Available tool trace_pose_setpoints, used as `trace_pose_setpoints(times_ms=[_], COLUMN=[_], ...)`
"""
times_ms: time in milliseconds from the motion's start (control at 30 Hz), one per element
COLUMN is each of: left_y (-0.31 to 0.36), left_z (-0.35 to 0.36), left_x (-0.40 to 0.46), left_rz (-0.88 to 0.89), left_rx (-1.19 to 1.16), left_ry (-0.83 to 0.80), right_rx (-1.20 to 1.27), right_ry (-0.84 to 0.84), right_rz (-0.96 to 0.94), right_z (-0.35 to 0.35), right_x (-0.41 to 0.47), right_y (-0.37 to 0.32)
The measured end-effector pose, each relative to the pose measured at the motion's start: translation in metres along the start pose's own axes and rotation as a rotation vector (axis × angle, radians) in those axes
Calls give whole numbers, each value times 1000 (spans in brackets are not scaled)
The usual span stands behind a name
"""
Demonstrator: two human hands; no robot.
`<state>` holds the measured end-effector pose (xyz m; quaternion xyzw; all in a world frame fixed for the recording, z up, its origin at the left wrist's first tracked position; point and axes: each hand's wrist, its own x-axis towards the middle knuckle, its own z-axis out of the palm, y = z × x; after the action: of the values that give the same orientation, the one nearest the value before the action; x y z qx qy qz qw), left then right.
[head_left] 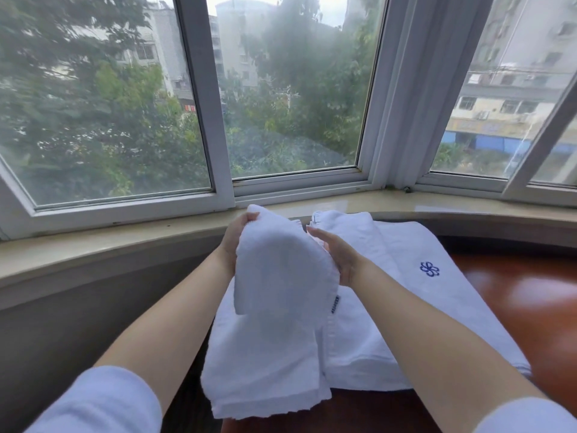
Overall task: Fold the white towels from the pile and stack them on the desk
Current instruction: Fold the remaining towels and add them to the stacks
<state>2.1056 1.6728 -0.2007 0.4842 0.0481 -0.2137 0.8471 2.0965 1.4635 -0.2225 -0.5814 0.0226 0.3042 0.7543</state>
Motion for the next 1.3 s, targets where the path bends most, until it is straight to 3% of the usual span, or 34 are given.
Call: trace_pose_setpoints(times_ms=[100,233,367,467,533,600,667,733,867,1000,1300], left_y=[6,-4,-10,-10,-6,-4,-1,-2,-1,10,-15], left_z=[-3,-22,-35,-34,-33,-36,-37,-37,-16,30,174], left_x=[13,36,55,73,87,102,109,116,121,126,161], left_rz=[-38,-220,-279,-204,-82,-37,-40,-67,-31,62,259], left_rx=[52,28,158,227,195,134,146,200,188,207,195], left_ry=[-41,7,176,295,331,333,313,261,228,141,-45], right_rx=[22,-20,-390,-274,-125,-251,-508,-553,-335,-297,-158], right_ry=[-18,-85,91,268,210,54,-8,56,187,349,433], right_rz=[-81,-127,62,24,-50,91,322,362,206,123,15], right_z=[-13,-27,-38,-52,-71,-80,-83,-86,-91,-97,-179], right_x=[-3,-14,-1,0,-2,-10,-14,-15,-19,-35,-121], right_y=[-20,-26,-10,-13,-18,-18,-8,1,-10,-33,-40])
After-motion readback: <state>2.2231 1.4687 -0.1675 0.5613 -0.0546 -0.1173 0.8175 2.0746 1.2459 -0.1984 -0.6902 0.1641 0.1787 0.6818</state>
